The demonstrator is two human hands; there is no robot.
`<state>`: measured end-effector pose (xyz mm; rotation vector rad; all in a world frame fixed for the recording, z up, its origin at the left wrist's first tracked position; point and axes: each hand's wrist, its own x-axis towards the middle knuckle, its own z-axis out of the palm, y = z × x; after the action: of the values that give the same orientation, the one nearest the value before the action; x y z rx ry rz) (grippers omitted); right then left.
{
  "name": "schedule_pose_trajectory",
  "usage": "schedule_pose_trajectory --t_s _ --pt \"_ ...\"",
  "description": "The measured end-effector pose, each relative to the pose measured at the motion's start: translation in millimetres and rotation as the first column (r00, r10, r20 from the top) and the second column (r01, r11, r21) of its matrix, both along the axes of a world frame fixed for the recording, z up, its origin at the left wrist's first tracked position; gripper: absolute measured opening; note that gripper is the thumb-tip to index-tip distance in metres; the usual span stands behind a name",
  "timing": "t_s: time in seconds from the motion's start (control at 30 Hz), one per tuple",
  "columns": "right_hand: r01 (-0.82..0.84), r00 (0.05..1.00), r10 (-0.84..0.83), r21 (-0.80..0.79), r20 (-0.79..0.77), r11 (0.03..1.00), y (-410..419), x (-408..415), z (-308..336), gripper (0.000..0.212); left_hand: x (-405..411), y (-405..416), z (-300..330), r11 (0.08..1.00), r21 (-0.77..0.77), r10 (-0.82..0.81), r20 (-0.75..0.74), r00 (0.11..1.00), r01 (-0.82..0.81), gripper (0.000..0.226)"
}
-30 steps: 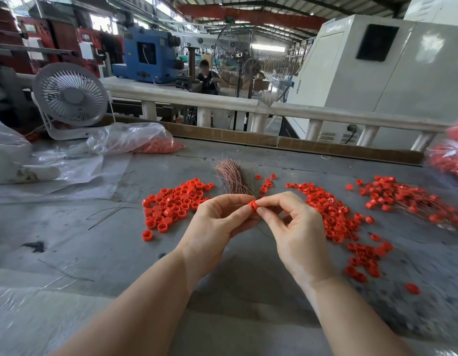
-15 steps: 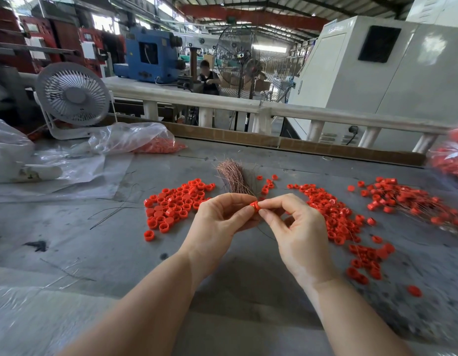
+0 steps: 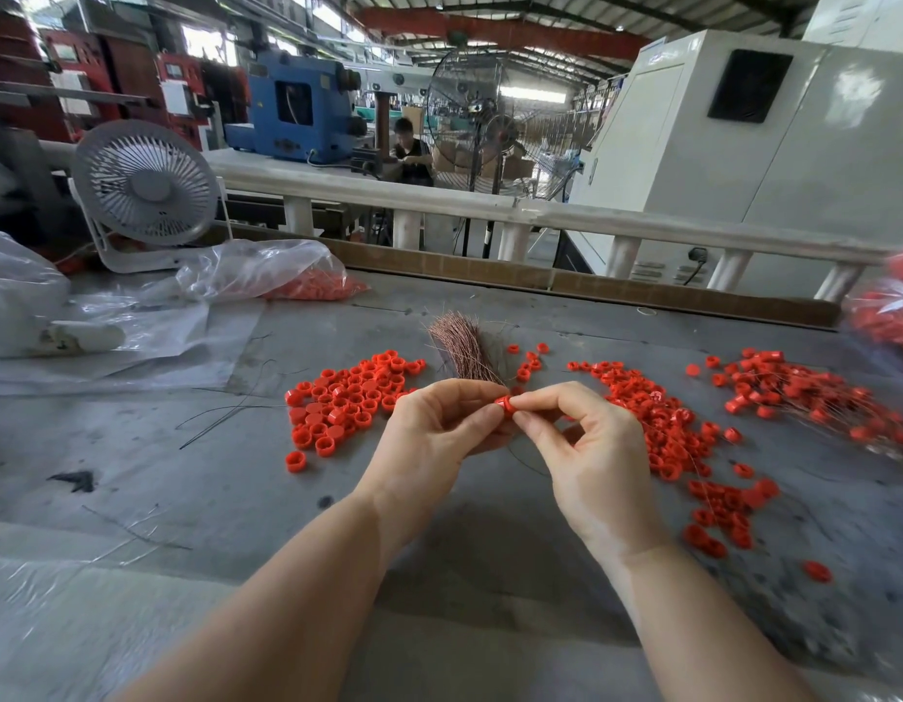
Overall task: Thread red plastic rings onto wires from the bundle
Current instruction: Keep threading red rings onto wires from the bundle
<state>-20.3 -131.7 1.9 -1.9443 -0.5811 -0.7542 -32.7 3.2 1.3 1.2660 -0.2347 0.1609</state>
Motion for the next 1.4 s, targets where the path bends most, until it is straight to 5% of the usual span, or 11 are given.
schedule_pose_trajectory --t_s 0.7,1.4 --pt "-0.072 0.997 0.072 0.014 -0.035 0.997 -1.2 0.2 1.8 0.025 -0.1 -0.1 1.1 0.992 0.114 0.04 0.043 0.998 -0.045 0.018" --pt "-0.05 0.998 0.052 0.037 -0.039 0.998 0.1 -0.4 3.3 0.019 0.4 -0.3 0.1 1.0 -0.008 -0.008 0.011 1.0 0.008 0.019"
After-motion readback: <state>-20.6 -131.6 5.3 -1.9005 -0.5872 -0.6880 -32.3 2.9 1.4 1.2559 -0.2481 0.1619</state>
